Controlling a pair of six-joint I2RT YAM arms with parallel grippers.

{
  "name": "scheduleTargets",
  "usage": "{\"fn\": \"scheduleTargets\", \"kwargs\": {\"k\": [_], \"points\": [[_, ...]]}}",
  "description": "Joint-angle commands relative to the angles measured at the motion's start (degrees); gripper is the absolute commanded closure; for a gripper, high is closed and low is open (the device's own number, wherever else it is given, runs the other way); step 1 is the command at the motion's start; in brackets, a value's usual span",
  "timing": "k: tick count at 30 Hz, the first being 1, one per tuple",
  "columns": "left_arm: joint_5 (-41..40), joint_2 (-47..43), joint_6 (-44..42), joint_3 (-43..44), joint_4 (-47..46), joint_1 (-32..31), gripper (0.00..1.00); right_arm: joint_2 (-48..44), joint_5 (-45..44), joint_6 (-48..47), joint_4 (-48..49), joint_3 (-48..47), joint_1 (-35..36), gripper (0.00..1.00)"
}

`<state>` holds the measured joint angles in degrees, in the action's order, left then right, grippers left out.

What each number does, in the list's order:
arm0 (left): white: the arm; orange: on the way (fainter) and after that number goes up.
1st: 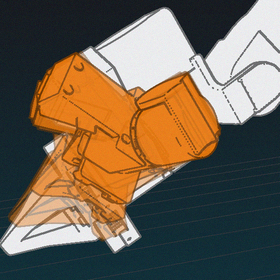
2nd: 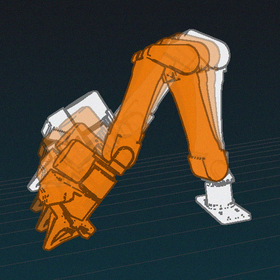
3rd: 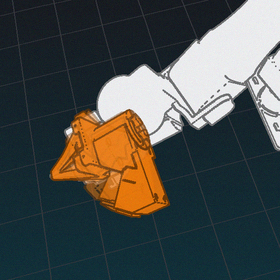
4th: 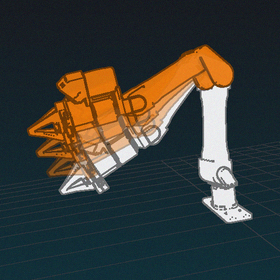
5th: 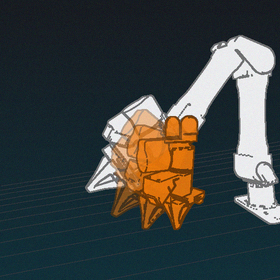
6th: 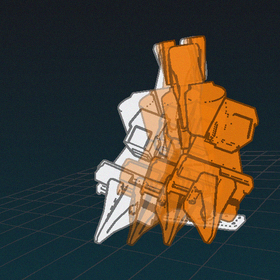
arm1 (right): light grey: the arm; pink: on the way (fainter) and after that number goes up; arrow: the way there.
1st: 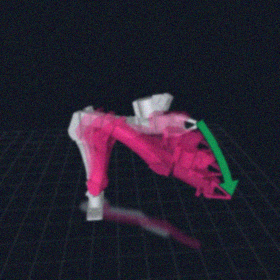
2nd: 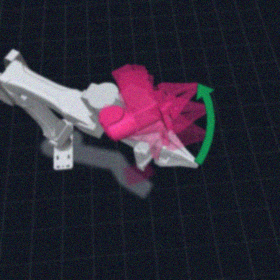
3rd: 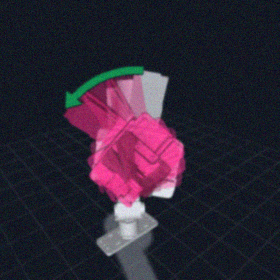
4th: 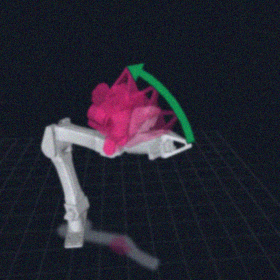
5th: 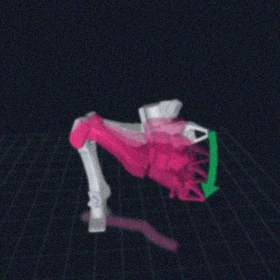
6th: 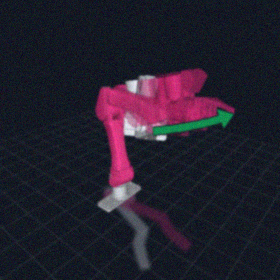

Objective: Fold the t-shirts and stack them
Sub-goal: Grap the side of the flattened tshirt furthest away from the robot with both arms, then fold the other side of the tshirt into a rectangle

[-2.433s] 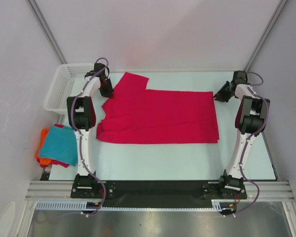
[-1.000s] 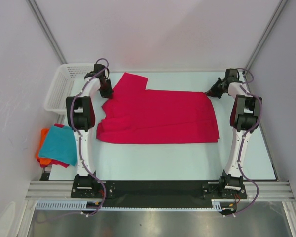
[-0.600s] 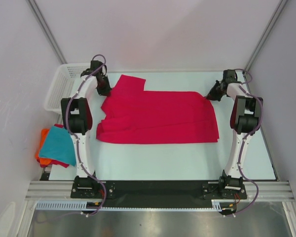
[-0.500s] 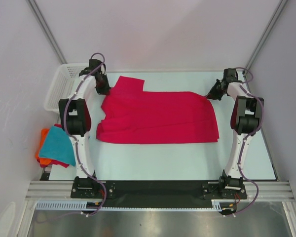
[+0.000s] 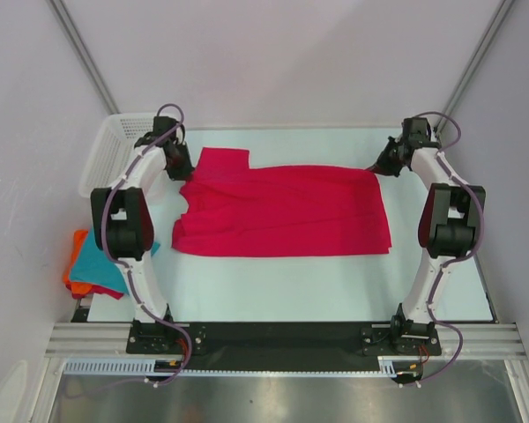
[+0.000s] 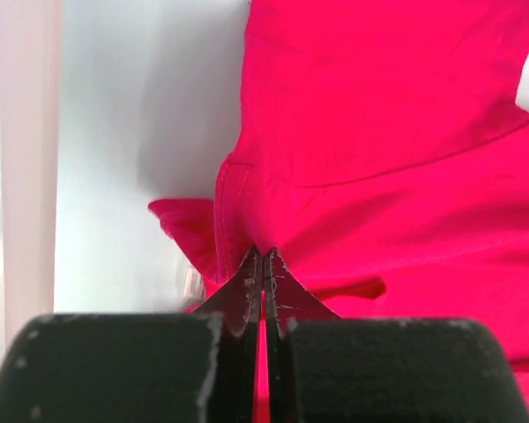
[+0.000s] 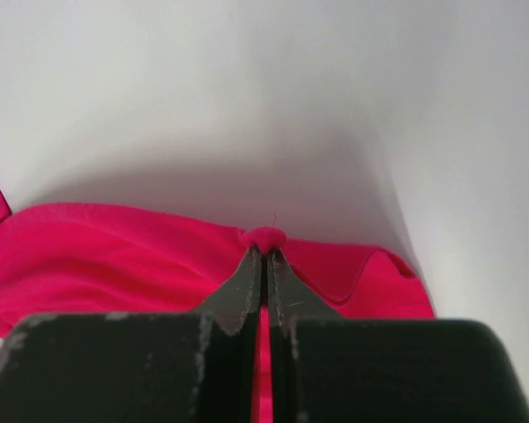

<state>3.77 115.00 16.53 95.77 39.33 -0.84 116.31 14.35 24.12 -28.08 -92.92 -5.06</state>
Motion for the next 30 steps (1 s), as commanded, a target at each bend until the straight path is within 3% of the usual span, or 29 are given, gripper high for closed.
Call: {"fn": "scheduleTargets", "kwargs": {"k": [1,10,30], "points": [[0.71,-8.2,0.95,-4.87,-3.12,-0.74,1.0,-7.14,-1.43,-1.0,1.44,5.46,0.66,1.0],[-0.34,-18.57,2.19,-13.67,-5.14,-1.97,1.0,-16.28,-3.18,-1.62,3.38,19.34,1.46,1.0],[-0.52,-33.26,1.48,-27.3,-4.88,-2.94,1.0,-33.78,-5.74,-1.89,-0.66,30.51,2.16,1.0]]}}
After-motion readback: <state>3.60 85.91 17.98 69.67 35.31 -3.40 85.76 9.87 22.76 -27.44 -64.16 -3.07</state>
